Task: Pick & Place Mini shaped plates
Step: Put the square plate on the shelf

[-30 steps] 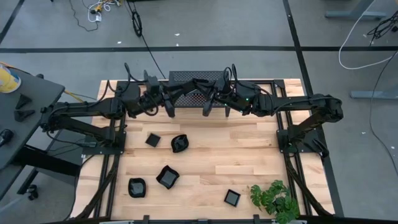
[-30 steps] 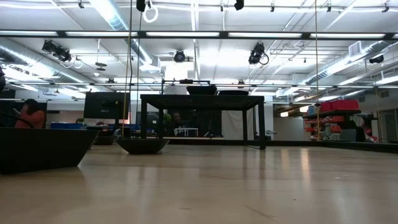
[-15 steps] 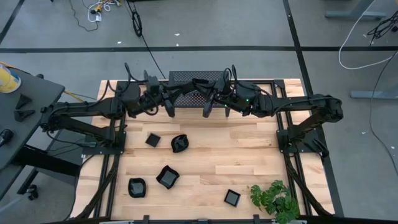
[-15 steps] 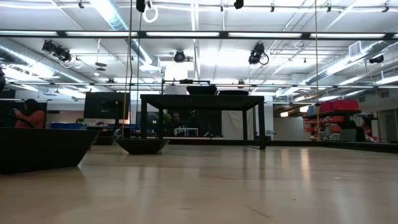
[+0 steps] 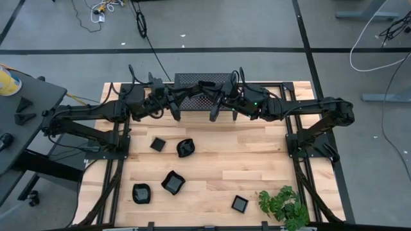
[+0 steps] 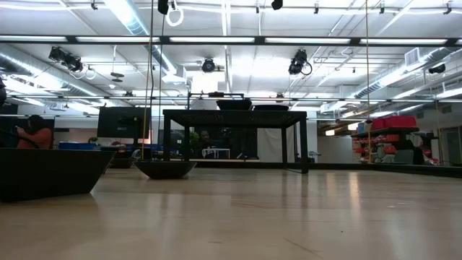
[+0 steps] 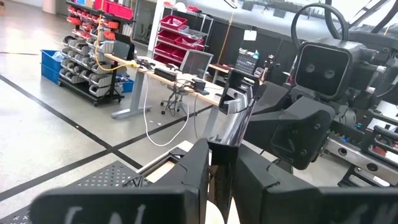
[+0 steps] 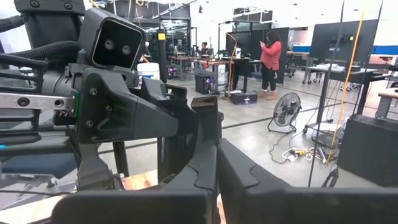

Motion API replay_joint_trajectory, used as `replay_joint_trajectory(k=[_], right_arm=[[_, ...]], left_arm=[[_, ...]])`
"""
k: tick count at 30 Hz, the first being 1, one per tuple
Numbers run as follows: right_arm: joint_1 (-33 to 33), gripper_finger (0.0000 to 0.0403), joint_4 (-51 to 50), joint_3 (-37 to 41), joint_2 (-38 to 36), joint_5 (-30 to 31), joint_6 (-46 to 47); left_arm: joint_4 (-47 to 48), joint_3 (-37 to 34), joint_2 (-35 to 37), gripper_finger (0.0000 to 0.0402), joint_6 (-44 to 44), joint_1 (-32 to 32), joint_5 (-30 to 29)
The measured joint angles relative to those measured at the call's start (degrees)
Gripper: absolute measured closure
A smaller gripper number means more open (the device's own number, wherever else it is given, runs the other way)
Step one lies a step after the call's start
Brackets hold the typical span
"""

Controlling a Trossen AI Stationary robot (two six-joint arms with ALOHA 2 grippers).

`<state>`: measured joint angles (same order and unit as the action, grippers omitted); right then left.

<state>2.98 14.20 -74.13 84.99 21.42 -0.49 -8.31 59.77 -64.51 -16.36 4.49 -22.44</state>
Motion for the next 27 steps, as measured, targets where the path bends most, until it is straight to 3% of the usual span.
replay_joint_trajectory(k=[7,19,27], right_arm=[[-0.02,0.0353,-0.13,0.00,0.00,-1.57,-1.89],[-0.09,0.0218,-0.42,0.00,-1.05,-1.46,-2.09],[-0.09,0.0186,-2.26,0.00,-4.04,1.19,-3.35]], left_arm=[[-0.23,0.00,0.02,0.0344,0.00,0.00,-0.61],[0.18,0.08,0.11,0.0345,0.33,0.44,-4.35],[3.16,2.11,0.13,0.0353,-1.16,3.30,-4.60]])
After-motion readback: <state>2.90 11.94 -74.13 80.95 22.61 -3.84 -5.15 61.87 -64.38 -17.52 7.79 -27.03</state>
